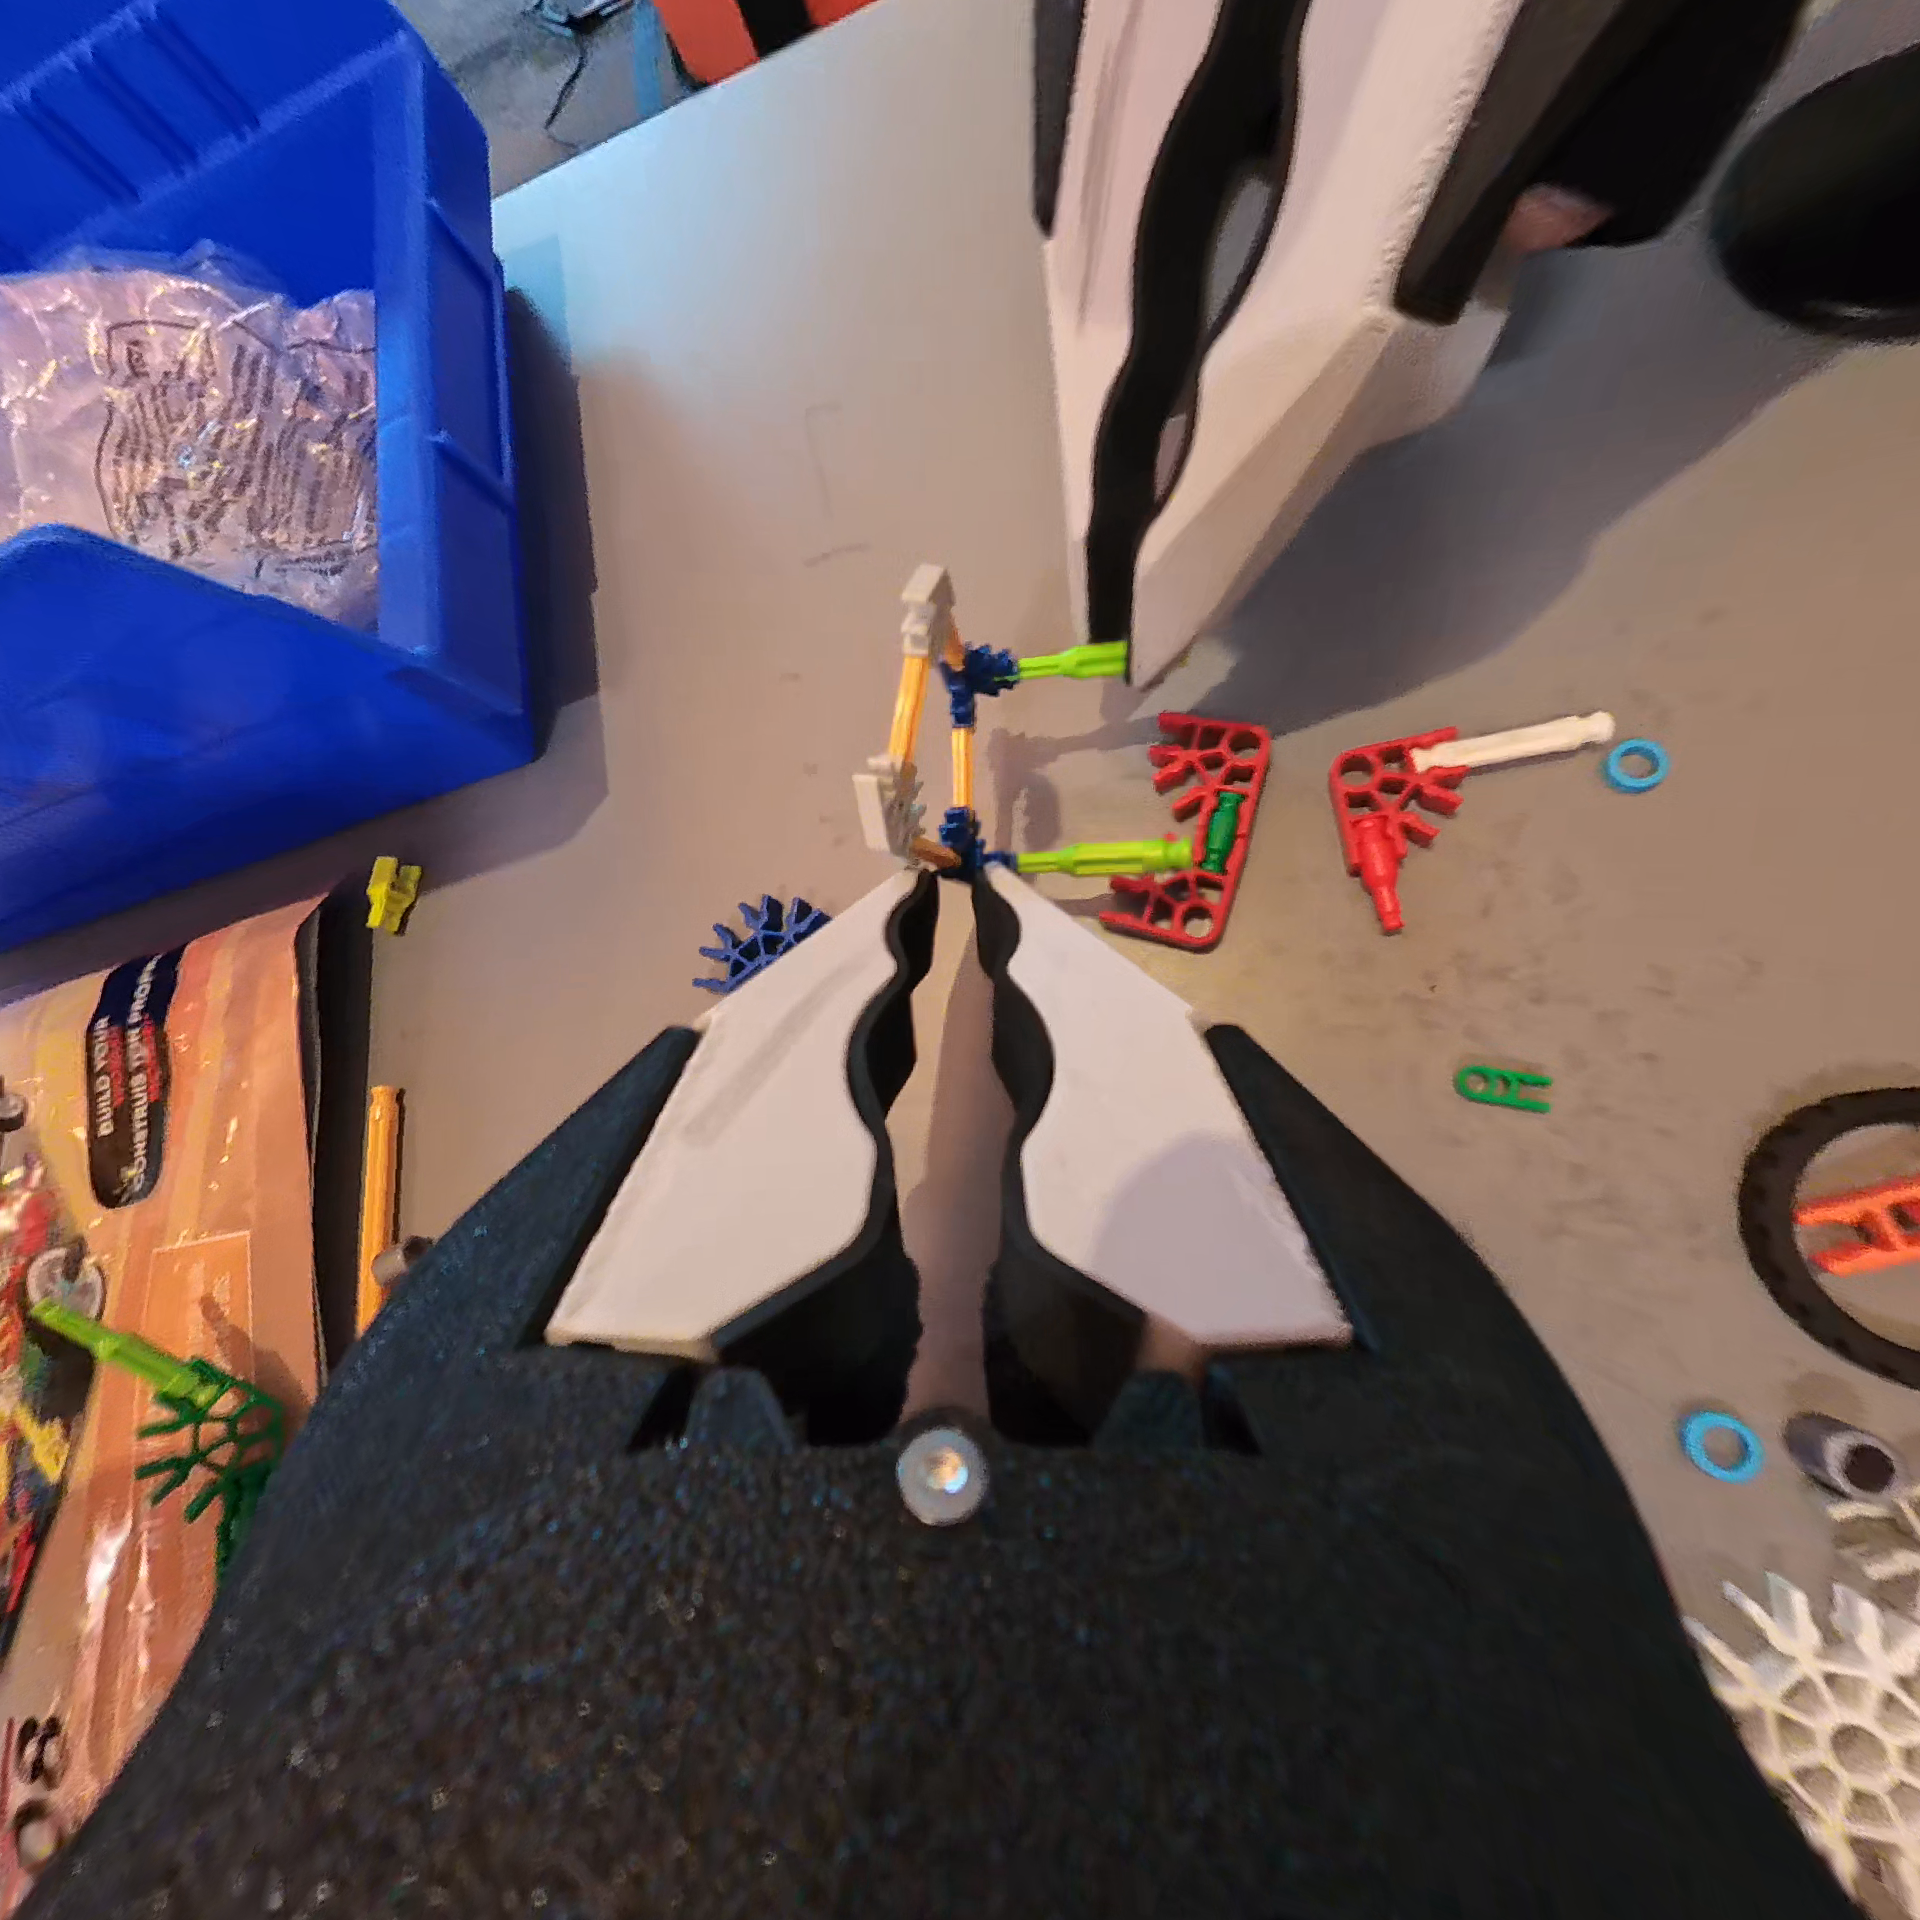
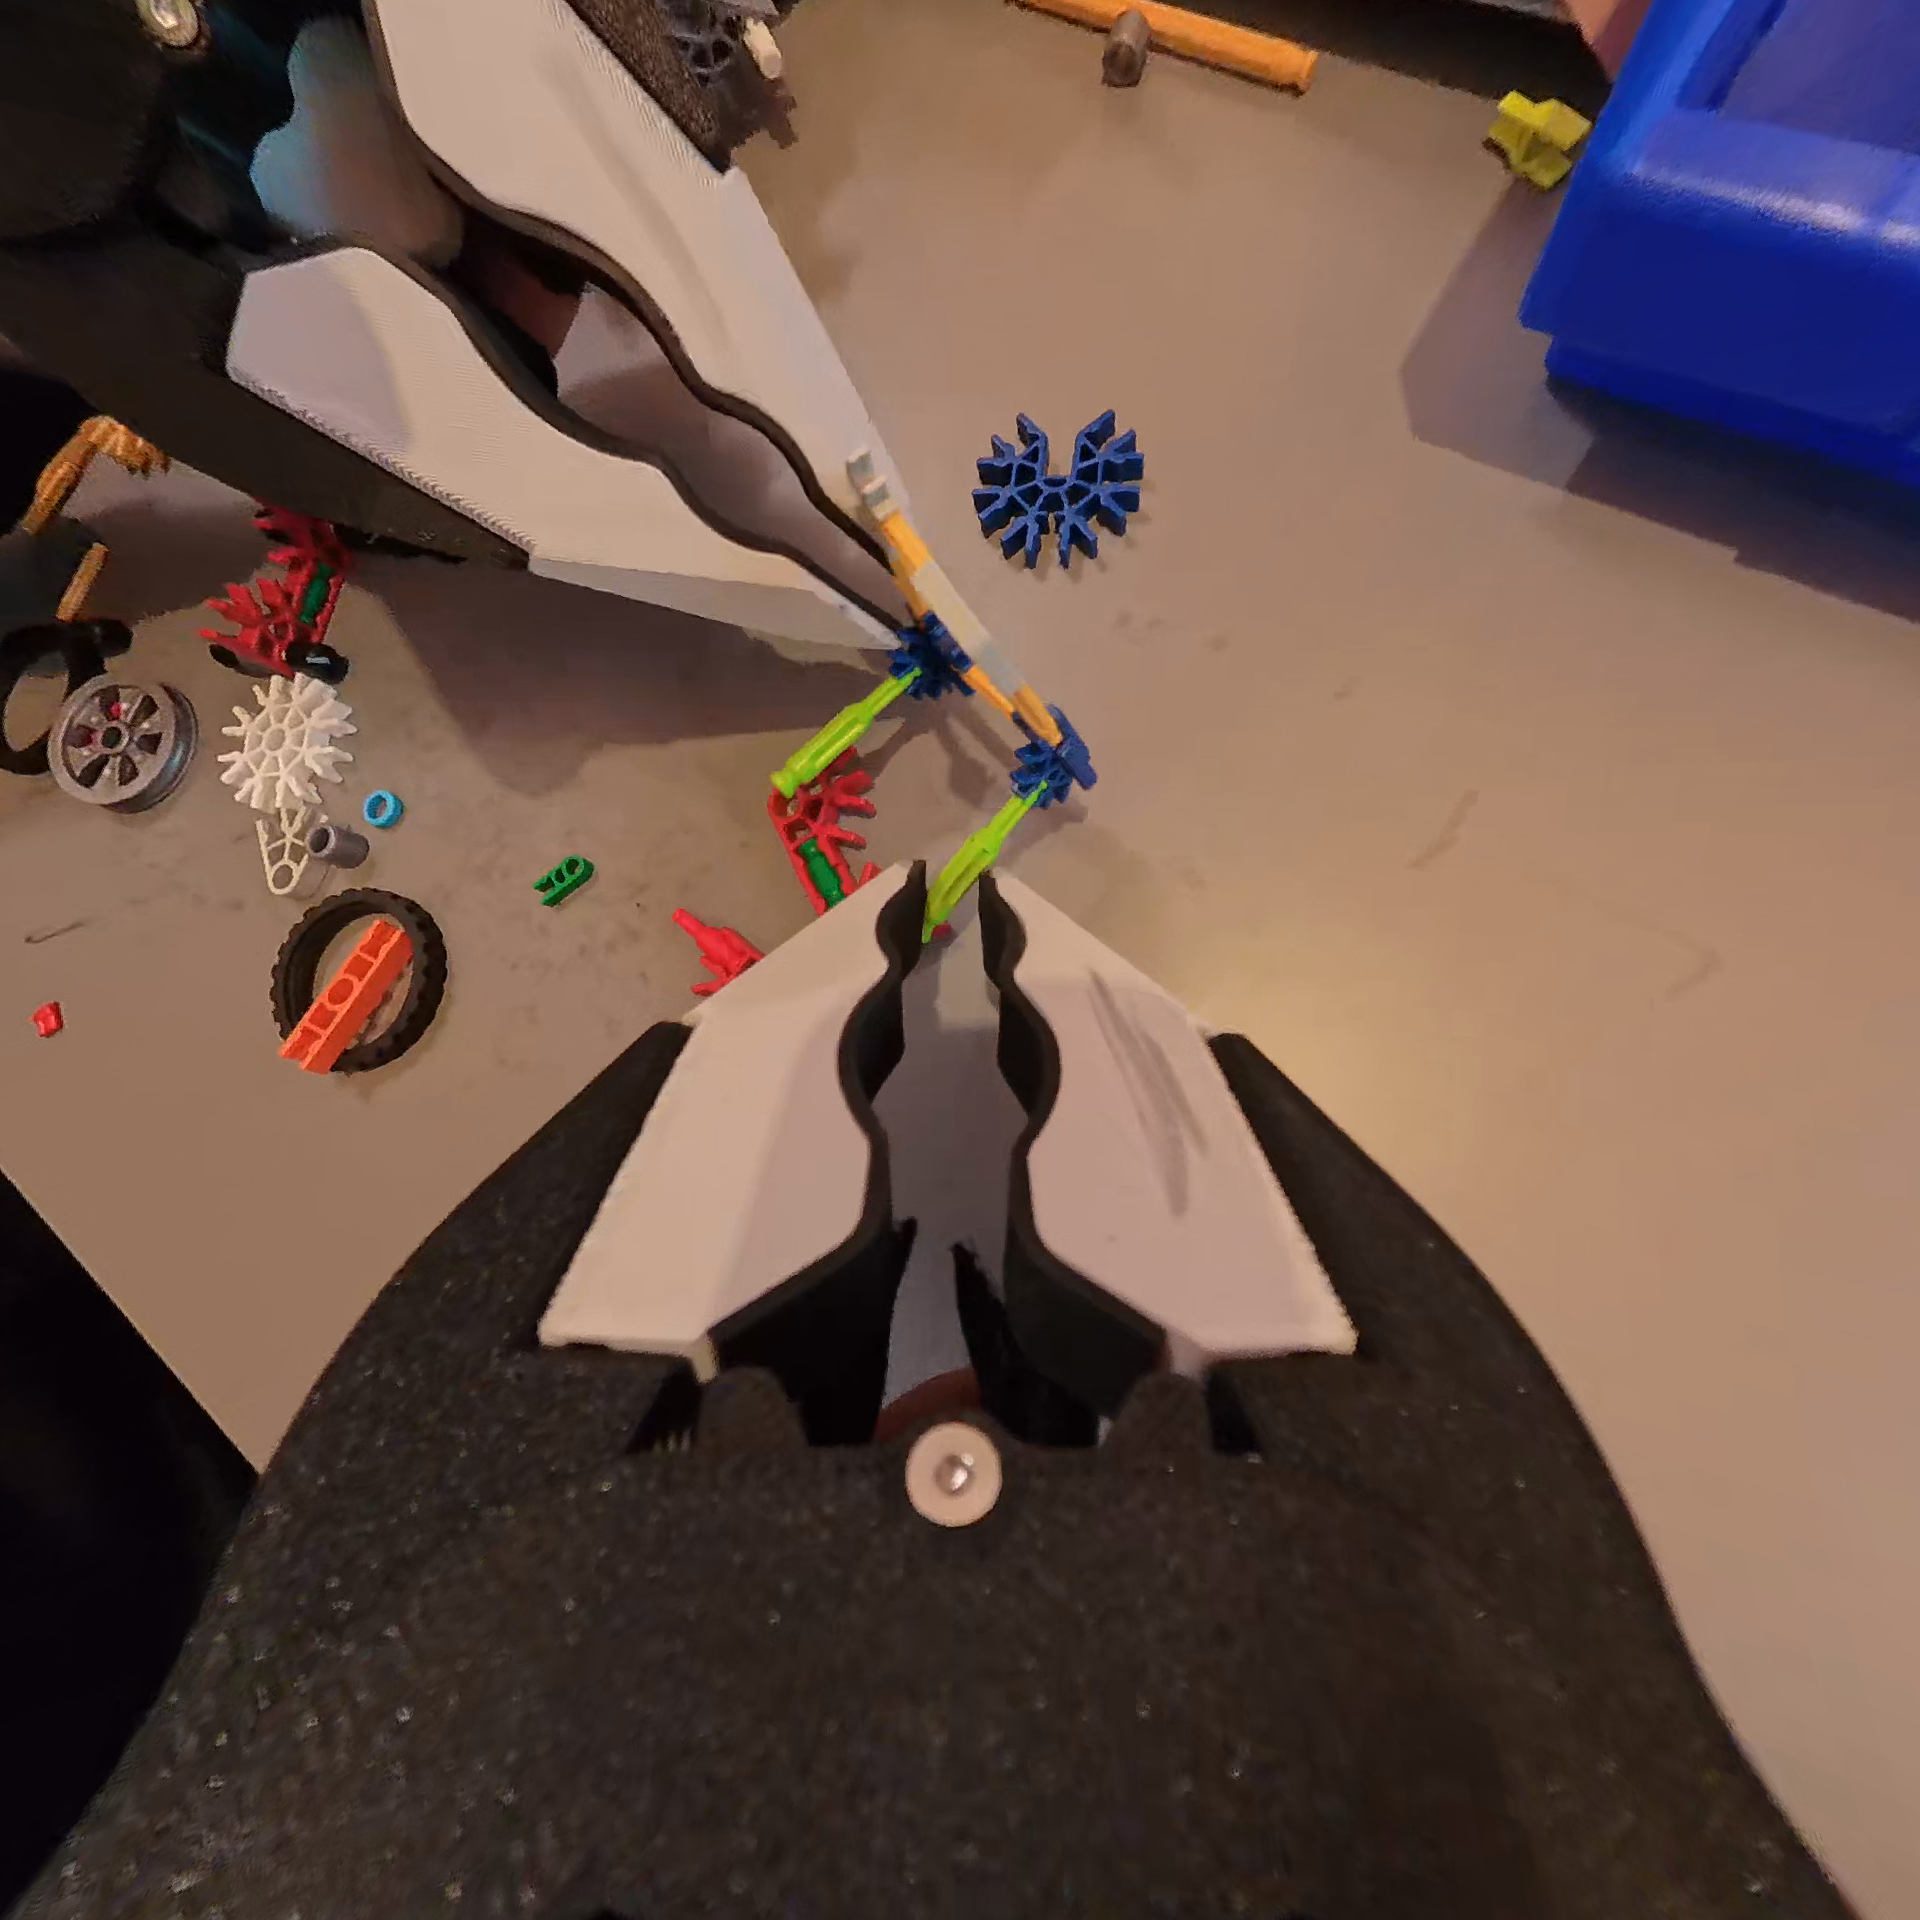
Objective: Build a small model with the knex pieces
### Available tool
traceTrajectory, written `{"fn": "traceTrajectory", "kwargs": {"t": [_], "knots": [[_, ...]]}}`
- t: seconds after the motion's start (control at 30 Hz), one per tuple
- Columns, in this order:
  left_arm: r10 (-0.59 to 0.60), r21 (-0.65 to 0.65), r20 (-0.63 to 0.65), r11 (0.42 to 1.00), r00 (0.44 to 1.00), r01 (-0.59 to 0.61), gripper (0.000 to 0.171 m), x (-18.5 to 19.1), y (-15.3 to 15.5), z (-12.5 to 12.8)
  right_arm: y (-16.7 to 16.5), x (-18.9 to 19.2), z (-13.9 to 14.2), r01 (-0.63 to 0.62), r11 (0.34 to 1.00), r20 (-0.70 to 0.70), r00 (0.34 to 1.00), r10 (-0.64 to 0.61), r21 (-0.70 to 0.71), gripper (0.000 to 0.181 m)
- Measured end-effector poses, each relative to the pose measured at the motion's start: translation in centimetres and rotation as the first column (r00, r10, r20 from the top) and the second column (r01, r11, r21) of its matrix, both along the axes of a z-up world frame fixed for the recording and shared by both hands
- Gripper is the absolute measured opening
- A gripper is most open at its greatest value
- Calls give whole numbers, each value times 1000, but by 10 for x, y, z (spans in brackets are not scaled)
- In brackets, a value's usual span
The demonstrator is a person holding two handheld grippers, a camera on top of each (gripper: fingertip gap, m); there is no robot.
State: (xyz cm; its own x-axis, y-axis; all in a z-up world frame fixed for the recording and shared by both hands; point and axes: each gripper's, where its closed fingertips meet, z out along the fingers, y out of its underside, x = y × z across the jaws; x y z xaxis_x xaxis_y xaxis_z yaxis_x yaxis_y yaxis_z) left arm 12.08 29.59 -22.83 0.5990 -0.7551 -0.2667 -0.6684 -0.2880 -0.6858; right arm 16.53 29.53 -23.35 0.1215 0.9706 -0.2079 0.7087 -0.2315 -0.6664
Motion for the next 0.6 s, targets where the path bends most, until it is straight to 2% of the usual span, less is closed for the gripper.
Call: {"fn": "traceTrajectory", "kwargs": {"t": [0.2, 0.5, 0.6], "knots": [[16, 1, -73, 1000, 997, -16, 0, -3, 3, -8, -5, -1, -9, 12, 1000, 27, 1000, -12, -12, 10], [44, 21, -7, 999, 999, -44, 0, -4, 9, -5, -4, -4, -9, 36, 999, 3, 999, -36, -23, 10], [53, 9, -37, 999, 998, -53, 0, -7, 9, -12, -5, -4, -11, 32, 999, 10, 999, -32, -14, 10]]}}
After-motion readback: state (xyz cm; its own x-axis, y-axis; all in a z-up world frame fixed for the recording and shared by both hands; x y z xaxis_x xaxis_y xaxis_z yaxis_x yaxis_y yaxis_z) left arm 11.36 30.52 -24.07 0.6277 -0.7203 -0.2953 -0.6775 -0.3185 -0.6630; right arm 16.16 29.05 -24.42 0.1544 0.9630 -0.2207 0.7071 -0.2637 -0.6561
